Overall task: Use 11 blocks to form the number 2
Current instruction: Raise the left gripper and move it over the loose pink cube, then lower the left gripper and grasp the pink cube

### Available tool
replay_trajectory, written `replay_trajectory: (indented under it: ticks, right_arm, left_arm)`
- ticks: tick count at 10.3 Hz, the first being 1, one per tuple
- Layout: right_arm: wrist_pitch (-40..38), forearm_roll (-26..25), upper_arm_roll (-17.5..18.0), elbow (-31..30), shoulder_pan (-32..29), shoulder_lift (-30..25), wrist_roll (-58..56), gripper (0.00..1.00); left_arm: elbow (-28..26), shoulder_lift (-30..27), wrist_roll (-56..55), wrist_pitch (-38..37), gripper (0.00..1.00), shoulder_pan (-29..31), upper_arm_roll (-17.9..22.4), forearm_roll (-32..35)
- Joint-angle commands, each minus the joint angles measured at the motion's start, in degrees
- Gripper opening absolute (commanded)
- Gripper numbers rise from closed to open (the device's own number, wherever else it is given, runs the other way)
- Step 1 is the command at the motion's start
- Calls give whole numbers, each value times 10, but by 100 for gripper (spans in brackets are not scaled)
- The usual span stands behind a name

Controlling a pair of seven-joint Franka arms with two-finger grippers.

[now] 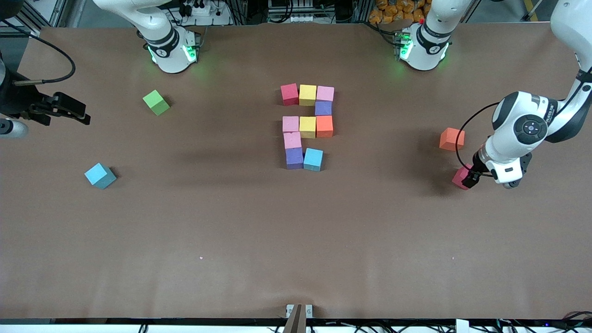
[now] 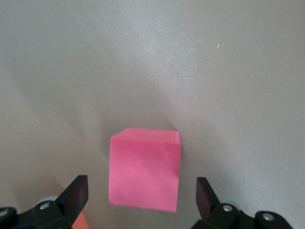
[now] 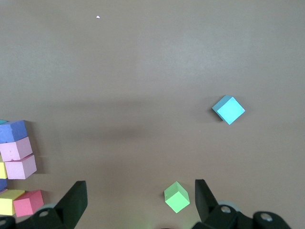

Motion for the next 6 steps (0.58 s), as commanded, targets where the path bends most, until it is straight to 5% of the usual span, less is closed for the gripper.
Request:
replay_trajectory:
  ticks: [1, 6]
  right_arm:
    - [-4, 6, -3, -9, -10, -11, 0, 100]
    - [-7, 8, -3, -9, -11, -10, -3, 100]
  left_arm:
    - [21, 30, 8, 7, 100, 4, 6, 15]
    - [25, 67, 18, 7, 100, 4, 23, 15]
